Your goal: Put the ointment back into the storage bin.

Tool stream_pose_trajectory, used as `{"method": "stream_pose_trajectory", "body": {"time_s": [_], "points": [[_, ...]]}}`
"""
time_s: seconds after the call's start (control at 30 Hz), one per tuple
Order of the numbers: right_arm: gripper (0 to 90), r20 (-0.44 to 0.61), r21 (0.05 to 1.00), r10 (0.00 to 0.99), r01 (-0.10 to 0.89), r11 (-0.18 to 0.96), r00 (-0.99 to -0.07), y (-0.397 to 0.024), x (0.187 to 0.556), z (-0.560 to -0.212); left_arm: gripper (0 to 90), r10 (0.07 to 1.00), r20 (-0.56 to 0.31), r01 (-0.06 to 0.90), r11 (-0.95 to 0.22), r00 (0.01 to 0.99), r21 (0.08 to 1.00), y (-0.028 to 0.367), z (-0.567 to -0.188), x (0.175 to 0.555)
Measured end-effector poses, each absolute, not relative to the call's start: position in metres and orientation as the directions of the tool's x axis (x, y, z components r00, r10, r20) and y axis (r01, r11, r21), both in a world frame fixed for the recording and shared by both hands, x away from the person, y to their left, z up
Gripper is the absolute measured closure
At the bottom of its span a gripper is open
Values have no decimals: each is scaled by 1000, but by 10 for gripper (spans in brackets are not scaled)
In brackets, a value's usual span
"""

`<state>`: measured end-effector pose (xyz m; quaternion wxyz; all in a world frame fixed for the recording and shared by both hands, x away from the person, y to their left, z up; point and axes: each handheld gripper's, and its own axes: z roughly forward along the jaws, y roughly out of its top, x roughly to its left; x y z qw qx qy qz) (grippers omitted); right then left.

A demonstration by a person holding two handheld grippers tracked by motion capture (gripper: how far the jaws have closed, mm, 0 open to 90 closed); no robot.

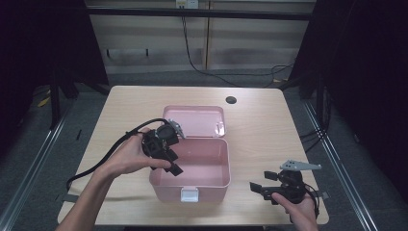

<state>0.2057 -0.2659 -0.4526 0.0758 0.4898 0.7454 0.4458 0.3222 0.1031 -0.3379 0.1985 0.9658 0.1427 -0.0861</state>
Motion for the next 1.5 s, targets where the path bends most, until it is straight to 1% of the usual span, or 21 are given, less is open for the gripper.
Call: {"method": "stream_pose_trajectory", "body": {"time_s": [0.2,0.47,0.6,0.63,0.67,0.7,0.73,0.77,0.83,0.93,0.97,1.0,1.03,1.1,1.2,1.23,1.37,1.5], "points": [[178,327,737,800,666,118,-503,-266,205,-452,428,261,-217,330,-852,941,406,120,-330,320],[178,329,735,800,668,117,-502,-266,206,-453,409,258,-187,316,-839,948,444,138,-316,316],[178,328,736,801,667,116,-501,-266,205,-453,409,294,-193,351,-814,936,462,147,-315,314],[178,328,736,801,667,116,-501,-266,205,-453,409,295,-180,346,-815,938,466,150,-315,314],[178,328,736,801,667,116,-501,-266,205,-452,409,307,-187,359,-803,933,475,154,-315,314],[178,328,737,801,666,115,-501,-266,205,-452,409,301,-181,351,-809,936,471,158,-314,315],[178,330,735,801,668,114,-500,-266,205,-452,409,326,-182,373,-792,928,484,161,-315,313],[178,331,735,801,669,113,-499,-266,205,-452,409,320,-168,361,-804,932,472,165,-314,314],[178,328,736,802,667,115,-500,-267,205,-453,410,339,-165,375,-795,926,476,174,-315,315],[178,329,736,801,668,114,-500,-266,205,-452,417,374,-158,401,-769,914,498,187,-316,315],[178,328,736,802,667,114,-499,-266,205,-452,423,409,-169,434,-736,897,520,190,-318,313],[178,328,736,803,667,114,-498,-266,205,-453,427,395,-151,413,-752,906,515,195,-318,315],[178,327,737,802,666,113,-499,-267,205,-453,432,414,-152,429,-740,897,517,198,-319,315],[178,326,736,804,667,114,-497,-266,205,-453,432,420,-148,433,-741,895,513,204,-321,314],[178,327,737,804,666,112,-496,-267,205,-452,432,443,-146,448,-719,885,532,214,-327,311],[178,326,736,805,667,111,-495,-267,205,-453,433,463,-154,466,-699,873,542,216,-330,309],[178,325,735,805,668,115,-496,-267,205,-453,434,484,-156,487,-693,861,533,229,-341,307],[178,326,734,805,670,114,-495,-267,206,-453,438,508,-156,503,-672,847,544,239,-348,302]]}}
